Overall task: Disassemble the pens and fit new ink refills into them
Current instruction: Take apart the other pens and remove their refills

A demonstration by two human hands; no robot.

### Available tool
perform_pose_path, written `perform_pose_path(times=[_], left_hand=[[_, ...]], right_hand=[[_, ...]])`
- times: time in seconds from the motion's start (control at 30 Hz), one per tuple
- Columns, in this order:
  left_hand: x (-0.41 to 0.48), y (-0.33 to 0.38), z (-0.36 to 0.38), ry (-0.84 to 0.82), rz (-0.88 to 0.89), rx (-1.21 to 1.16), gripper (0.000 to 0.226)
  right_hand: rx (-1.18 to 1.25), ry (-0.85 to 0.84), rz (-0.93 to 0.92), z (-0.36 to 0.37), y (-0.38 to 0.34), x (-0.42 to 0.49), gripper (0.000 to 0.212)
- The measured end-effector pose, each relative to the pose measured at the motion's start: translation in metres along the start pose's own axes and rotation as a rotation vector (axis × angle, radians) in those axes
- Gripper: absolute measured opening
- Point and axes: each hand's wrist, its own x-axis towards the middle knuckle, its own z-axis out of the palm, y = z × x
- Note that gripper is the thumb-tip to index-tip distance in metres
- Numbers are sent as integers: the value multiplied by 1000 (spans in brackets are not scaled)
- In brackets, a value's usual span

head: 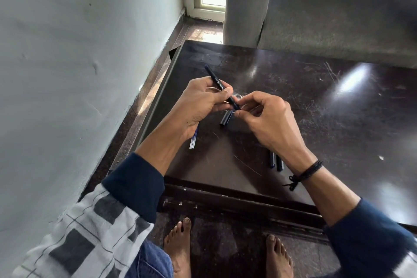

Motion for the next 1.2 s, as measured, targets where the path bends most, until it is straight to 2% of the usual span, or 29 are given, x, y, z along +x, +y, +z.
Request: perform_pose_path(times=[0.47, 0.77, 1.2], left_hand=[[3, -4, -1, 0, 44, 29, 15], [3, -5, 1, 13, 85, 71, 18], [2, -7, 5, 35, 75, 99, 14]], right_hand=[[53, -38, -3, 1, 5, 4, 14], [140, -87, 86, 4, 9, 8, 12], [106, -90, 58, 2, 8, 6, 14]])
